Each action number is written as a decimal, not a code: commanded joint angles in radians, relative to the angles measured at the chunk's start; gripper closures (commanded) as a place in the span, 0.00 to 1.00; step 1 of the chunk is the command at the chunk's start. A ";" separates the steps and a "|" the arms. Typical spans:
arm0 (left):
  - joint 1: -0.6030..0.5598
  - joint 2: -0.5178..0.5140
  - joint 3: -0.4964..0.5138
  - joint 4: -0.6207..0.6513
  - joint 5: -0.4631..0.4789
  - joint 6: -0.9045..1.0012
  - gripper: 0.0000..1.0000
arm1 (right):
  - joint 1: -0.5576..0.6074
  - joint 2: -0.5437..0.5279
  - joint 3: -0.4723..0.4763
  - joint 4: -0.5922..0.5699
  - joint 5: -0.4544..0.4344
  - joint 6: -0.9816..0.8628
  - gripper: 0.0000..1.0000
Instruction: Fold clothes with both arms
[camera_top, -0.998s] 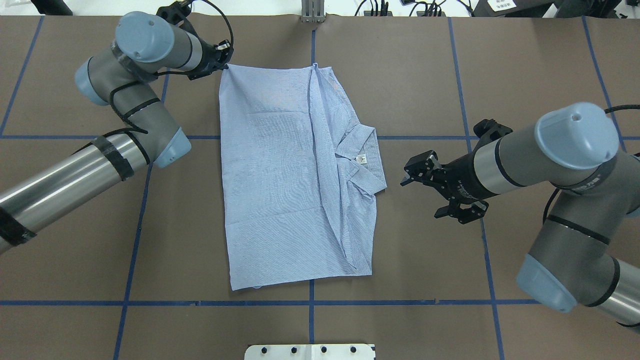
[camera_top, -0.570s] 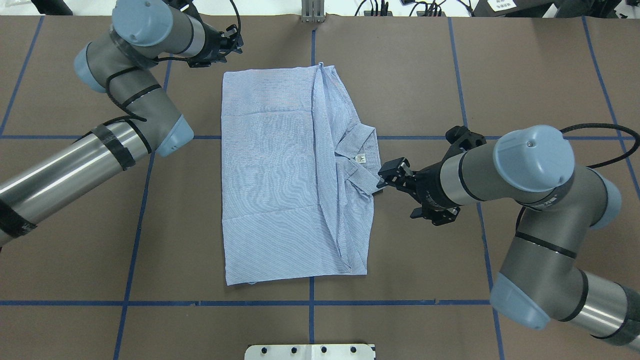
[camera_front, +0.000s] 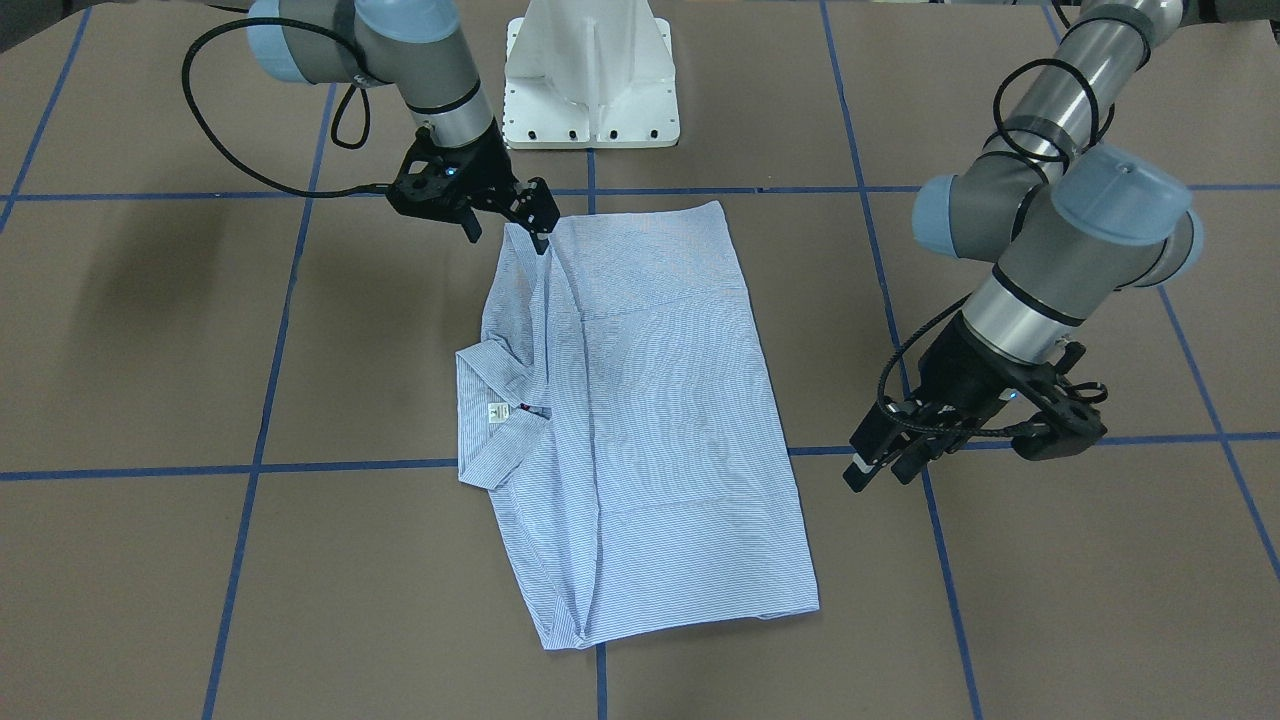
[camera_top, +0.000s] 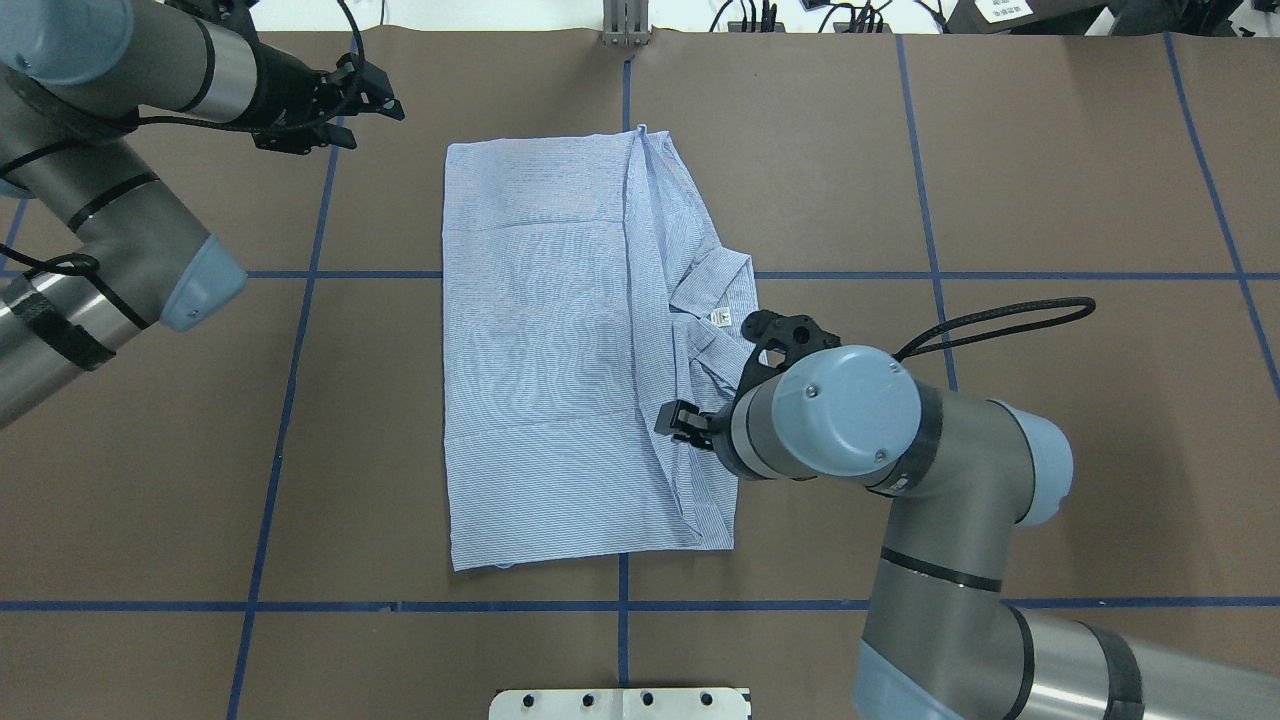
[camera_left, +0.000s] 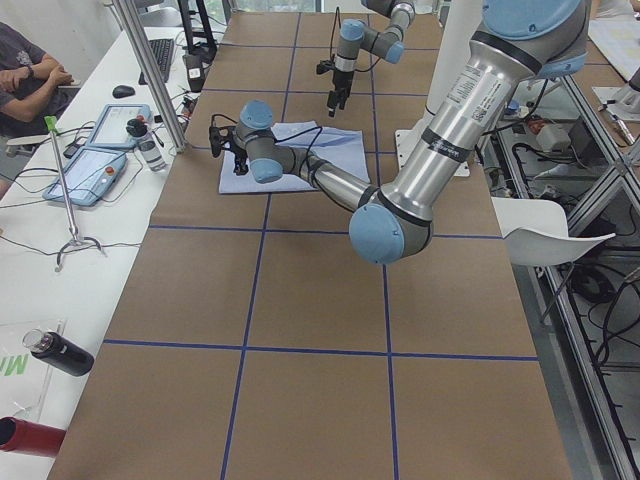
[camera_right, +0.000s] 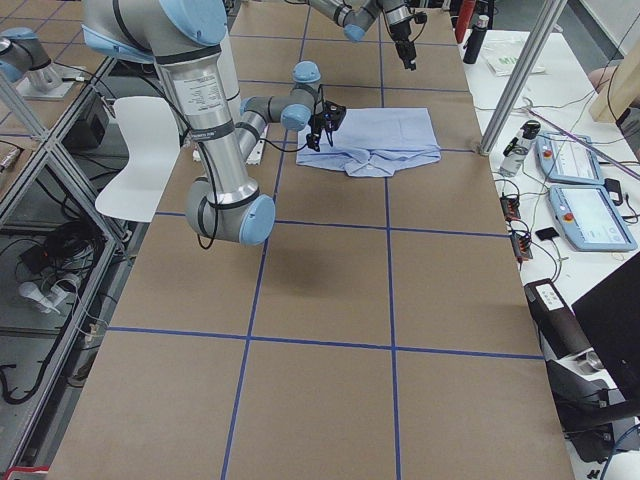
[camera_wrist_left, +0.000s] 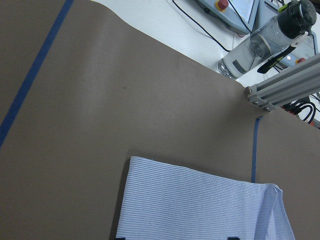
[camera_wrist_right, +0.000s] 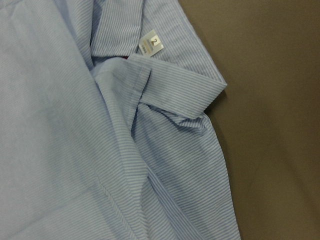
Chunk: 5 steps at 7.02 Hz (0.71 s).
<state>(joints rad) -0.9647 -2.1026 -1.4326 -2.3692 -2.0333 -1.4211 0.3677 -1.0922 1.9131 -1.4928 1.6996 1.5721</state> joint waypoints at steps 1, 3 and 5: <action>-0.005 0.021 -0.006 -0.001 0.001 0.019 0.26 | -0.048 0.099 -0.053 -0.154 -0.056 -0.304 0.00; -0.002 0.024 -0.006 -0.002 0.001 0.017 0.26 | -0.055 0.193 -0.201 -0.159 -0.084 -0.331 0.00; 0.000 0.027 -0.008 -0.002 0.001 0.011 0.25 | -0.053 0.176 -0.201 -0.178 -0.089 -0.424 0.00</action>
<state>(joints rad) -0.9655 -2.0767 -1.4394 -2.3714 -2.0325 -1.4065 0.3139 -0.9119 1.7204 -1.6576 1.6146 1.1972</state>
